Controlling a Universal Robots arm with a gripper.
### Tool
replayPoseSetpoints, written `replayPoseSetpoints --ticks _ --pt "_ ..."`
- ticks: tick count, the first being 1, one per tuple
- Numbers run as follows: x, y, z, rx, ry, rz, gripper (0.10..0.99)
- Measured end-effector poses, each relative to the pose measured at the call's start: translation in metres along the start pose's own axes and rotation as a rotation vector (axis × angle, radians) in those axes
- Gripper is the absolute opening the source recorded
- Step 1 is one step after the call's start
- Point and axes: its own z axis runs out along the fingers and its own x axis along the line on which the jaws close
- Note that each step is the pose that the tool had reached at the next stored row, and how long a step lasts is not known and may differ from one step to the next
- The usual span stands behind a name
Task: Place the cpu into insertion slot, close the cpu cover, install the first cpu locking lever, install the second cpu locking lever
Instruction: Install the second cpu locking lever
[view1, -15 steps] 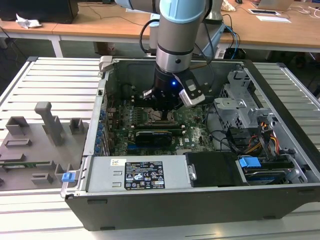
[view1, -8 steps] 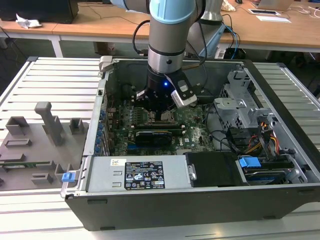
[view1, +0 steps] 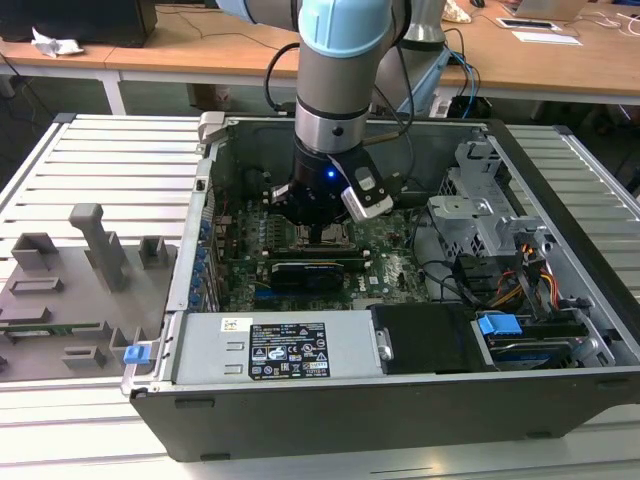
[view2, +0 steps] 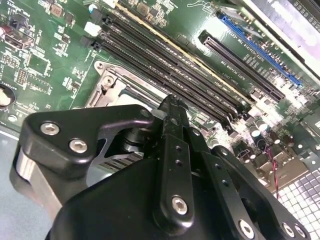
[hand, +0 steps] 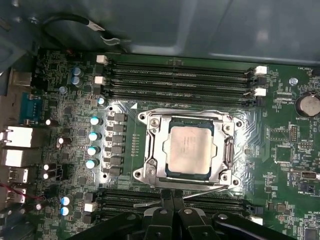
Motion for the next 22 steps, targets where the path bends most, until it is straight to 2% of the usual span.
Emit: replayPoseSetpoints --ticks 5,10,15,19,22 --pt "0.0039 -0.0010 0.0000 -0.003 -0.0002 0.000 0.106" --pt "0.0135 -0.0016 0.0000 -0.009 -0.0006 0.000 0.106" --pt "0.0148 -0.0066 -0.0003 -0.053 -0.0035 -0.001 0.106" --pt "0.0158 -0.0111 -0.0006 -0.072 -0.0047 -0.002 0.106" --pt "0.0167 -0.0148 -0.0009 -0.082 -0.0054 -0.002 0.106"
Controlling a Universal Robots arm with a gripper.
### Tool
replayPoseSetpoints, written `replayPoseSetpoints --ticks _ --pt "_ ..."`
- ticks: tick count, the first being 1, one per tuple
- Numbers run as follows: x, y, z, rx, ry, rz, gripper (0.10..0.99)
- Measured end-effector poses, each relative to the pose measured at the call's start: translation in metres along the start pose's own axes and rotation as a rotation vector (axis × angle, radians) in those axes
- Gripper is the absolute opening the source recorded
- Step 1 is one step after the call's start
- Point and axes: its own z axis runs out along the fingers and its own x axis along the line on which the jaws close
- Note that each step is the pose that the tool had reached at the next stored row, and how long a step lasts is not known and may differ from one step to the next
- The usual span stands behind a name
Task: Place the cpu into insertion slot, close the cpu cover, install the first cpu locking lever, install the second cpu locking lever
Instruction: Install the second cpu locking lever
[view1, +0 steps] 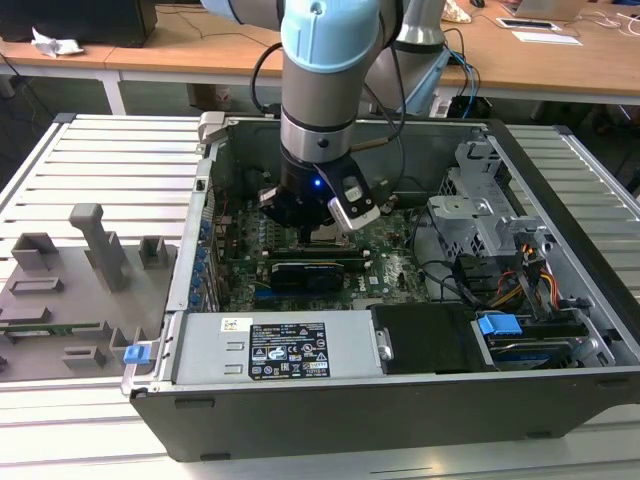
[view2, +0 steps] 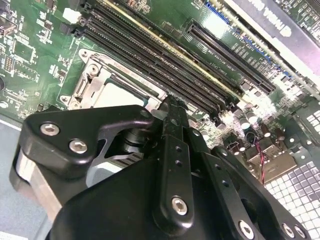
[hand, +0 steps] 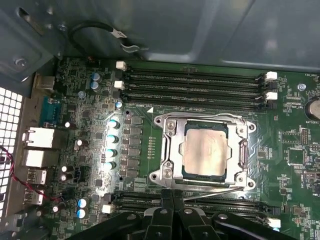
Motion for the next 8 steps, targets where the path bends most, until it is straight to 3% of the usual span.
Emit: replayPoseSetpoints --ticks 3,8 --pt "0.0022 -0.0021 -0.0003 -0.011 -0.0008 0.000 0.106" --pt "0.0043 -0.0039 0.0042 -0.017 -0.0012 0.000 0.106"
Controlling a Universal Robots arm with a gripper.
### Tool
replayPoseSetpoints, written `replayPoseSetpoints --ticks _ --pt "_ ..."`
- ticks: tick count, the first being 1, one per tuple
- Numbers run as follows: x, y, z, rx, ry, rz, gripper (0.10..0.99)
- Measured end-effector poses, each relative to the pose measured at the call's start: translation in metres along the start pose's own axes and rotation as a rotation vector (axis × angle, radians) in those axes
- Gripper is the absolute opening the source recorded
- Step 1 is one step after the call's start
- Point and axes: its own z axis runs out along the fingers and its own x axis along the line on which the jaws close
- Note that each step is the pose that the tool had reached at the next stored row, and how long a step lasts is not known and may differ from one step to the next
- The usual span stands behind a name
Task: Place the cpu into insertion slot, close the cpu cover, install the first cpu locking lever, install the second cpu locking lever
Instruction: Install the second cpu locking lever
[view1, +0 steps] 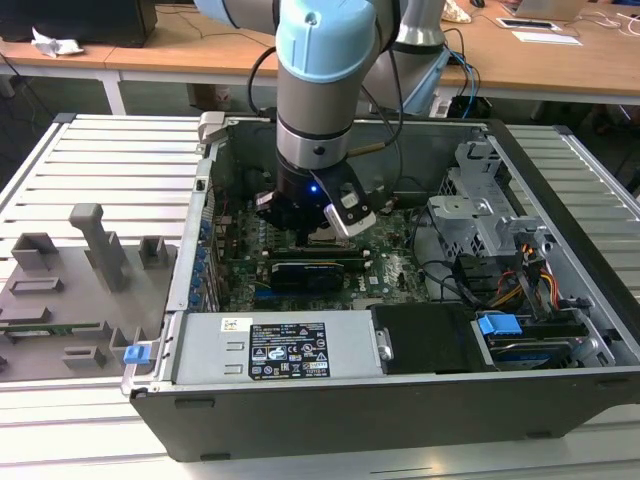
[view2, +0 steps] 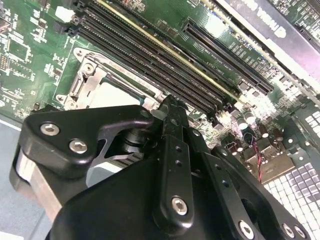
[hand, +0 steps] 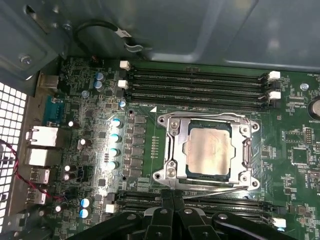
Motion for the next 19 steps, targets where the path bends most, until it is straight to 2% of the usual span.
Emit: replayPoseSetpoints --ticks 4,8,11,14,17,19 --pt "0.0032 -0.0010 0.0063 -0.005 -0.0004 0.000 0.106" --pt "0.0043 -0.0019 0.0104 -0.028 -0.0025 -0.001 0.106" --pt "0.0052 -0.0049 0.0110 -0.040 -0.0033 -0.001 0.106" --pt "0.0064 -0.0094 0.0117 -0.071 -0.0053 -0.001 0.106" --pt "0.0066 -0.0113 0.0133 -0.089 -0.0066 -0.002 0.106" --pt "0.0068 -0.0122 0.0153 -0.097 -0.0072 -0.002 0.106"
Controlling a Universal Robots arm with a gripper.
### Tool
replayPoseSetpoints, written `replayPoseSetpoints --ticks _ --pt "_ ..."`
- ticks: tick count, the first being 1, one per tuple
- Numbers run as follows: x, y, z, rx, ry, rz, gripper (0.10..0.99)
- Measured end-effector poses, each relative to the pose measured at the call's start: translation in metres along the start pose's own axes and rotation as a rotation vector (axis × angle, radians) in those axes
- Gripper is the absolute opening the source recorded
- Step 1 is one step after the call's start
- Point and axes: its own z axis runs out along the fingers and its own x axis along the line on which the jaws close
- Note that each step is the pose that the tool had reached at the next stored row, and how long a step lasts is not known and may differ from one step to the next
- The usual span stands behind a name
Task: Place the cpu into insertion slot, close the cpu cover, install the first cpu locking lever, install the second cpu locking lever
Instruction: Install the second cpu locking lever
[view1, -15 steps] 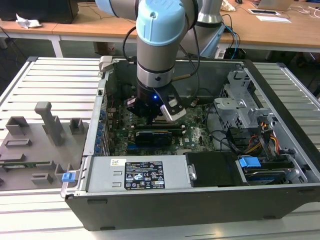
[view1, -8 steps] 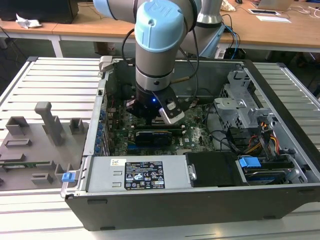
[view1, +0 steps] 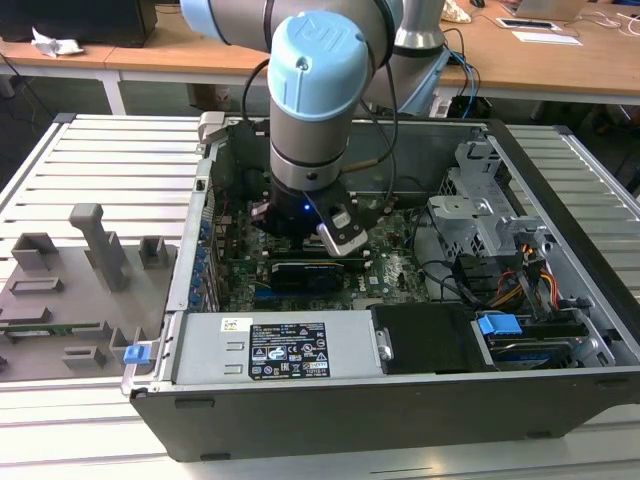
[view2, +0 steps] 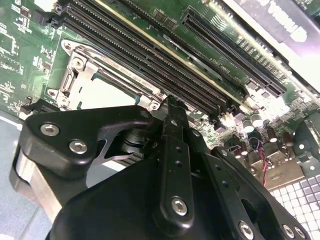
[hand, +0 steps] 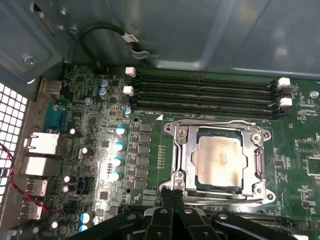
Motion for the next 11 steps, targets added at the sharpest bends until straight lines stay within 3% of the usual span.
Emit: replayPoseSetpoints --ticks 11 --pt "0.0039 -0.0023 0.0084 -0.032 -0.0020 -0.001 0.106"
